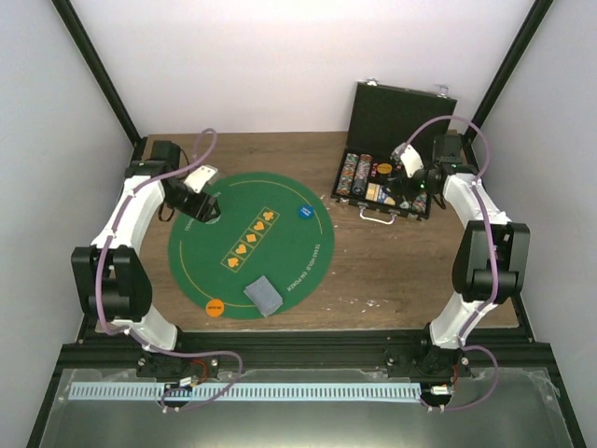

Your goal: Distribute texas hold em gaming equipment

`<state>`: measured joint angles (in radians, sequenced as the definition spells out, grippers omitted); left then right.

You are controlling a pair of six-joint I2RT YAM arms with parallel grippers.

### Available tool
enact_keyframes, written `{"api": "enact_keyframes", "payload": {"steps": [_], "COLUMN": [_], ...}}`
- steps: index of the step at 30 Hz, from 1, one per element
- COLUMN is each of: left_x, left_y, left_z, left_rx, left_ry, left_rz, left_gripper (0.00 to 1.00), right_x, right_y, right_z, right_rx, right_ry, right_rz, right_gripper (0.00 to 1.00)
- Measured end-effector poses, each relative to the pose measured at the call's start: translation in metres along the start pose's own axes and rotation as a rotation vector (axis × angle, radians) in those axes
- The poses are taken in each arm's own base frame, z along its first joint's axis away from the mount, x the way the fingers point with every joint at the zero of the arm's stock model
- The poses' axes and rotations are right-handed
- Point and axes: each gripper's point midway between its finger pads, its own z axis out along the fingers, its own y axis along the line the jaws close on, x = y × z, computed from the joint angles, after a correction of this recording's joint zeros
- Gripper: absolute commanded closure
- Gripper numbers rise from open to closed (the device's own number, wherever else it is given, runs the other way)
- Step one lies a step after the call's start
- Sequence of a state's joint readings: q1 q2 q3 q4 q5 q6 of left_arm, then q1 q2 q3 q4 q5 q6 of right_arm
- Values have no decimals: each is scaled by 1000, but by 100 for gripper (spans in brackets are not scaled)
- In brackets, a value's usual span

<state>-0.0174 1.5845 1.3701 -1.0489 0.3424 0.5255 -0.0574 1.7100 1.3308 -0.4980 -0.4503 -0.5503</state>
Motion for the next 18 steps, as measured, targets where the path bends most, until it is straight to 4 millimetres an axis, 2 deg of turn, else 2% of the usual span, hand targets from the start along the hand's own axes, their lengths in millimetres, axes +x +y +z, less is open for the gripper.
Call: {"api": "enact_keyframes", "payload": {"steps": [4,8,12,18], "left_x": [-11,-12,-20,-20], "left_y": [10,13,17,21], "left_z": [8,13,13,17], "left_rx": [3,13,13,6], "left_ry": [1,12,7,27], "left_rz": [-40,-59,-66,-93], "left_gripper": [31,28,24,22], "right_x": [21,22,30,61], "right_y": [1,-10,-36,-46], "right_z": [6,9,16,34], "right_rx": [-96,-145,-138,-149], "right_ry": [41,32,46,127], "right_rz": [-205,-361,-449,-509], "right_gripper": [12,12,12,13]}}
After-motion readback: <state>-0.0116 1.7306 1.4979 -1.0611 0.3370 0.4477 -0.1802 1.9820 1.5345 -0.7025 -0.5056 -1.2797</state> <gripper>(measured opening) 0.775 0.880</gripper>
